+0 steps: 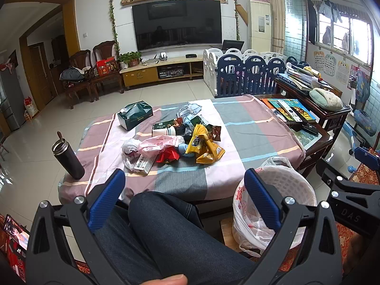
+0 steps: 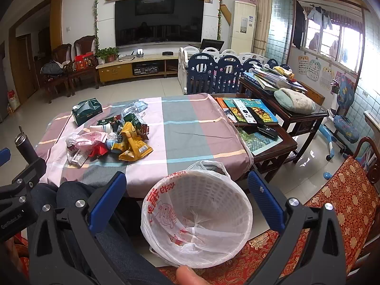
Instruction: Collect trash
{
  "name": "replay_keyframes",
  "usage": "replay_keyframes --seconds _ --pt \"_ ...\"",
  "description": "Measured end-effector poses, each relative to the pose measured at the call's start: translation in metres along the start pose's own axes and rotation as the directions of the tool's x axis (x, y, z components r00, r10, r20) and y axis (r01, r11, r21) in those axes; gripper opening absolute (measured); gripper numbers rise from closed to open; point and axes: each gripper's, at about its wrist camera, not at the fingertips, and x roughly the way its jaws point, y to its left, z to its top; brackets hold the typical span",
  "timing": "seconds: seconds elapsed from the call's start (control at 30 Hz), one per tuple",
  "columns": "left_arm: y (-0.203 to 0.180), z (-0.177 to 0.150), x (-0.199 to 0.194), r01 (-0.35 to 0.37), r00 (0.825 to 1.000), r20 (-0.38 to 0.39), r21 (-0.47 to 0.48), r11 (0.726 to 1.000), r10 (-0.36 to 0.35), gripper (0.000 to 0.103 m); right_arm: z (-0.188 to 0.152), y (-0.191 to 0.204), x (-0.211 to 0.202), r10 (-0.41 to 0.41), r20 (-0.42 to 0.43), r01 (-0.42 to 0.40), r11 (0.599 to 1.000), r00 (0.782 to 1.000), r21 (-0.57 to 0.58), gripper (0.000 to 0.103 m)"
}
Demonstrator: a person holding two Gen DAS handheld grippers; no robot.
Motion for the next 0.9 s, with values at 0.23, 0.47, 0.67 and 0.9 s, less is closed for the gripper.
replay_keyframes --seconds 0.23,0.47,0.67,0.9 --pt "-0.0003 0.0002 -0.0006 0.043 0.999 0.011 0.018 0.999 -0.043 0.1 0.0004 0.0 0.0003 0.0 -0.002 0.0 1.0 1.0 0.001 0.1" --pt "-0.0001 0.0004 -0.0005 0.044 0.999 0.01 0.018 0.999 -0.044 0.1 0.0 -0.0005 0.0003 0.001 -0.002 -0.001 1.0 1.0 0.002 0.1" --pt "-0.0001 0.0005 -0.0005 0.043 0.999 0.01 0.018 0.999 -0.043 0.1 -0.0016 -0.0003 0.0007 0.001 -0.006 -0.001 1.0 1.0 0.003 0.1" --pt "0.0002 0.0004 -0.0003 0.045 0.999 0.01 0.017 0.999 -0.045 0.1 -0.0014 -0.0006 0.0009 0.002 -0.006 -0.002 1.0 1.0 0.003 0.1"
